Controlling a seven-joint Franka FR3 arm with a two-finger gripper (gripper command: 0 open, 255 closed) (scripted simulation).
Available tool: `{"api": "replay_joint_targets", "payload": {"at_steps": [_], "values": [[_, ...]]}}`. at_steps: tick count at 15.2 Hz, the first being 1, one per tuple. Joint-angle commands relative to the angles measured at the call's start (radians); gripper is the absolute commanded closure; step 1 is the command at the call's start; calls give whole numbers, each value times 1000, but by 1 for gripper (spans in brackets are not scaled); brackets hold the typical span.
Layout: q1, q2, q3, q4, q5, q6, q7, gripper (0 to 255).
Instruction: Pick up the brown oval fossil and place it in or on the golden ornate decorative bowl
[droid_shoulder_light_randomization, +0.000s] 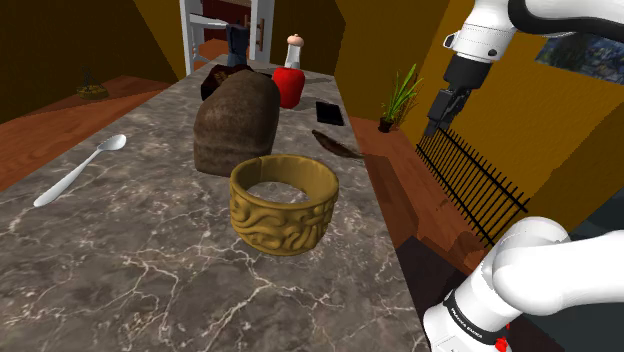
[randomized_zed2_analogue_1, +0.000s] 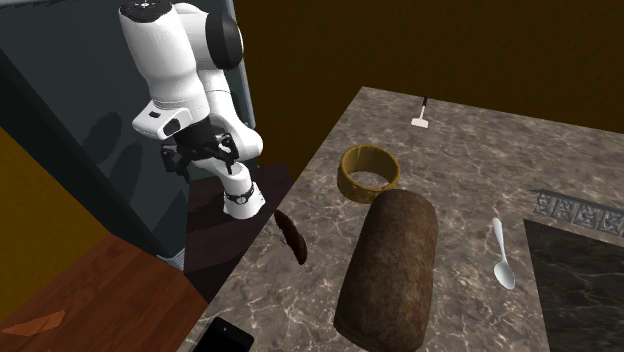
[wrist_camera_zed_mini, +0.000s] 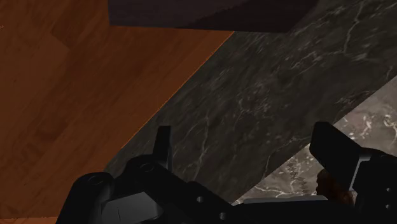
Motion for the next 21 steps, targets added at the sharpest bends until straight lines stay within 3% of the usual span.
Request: {"api": "replay_joint_targets", "payload": {"at_steps": [1,9,18,21], "values": [[0,0,0,0,0,0,0,0],[53,216,64,53,89,161,61,0],[106,492,132,201,158,297,113,0],[108,499,135,179,160,327,114,0]]}}
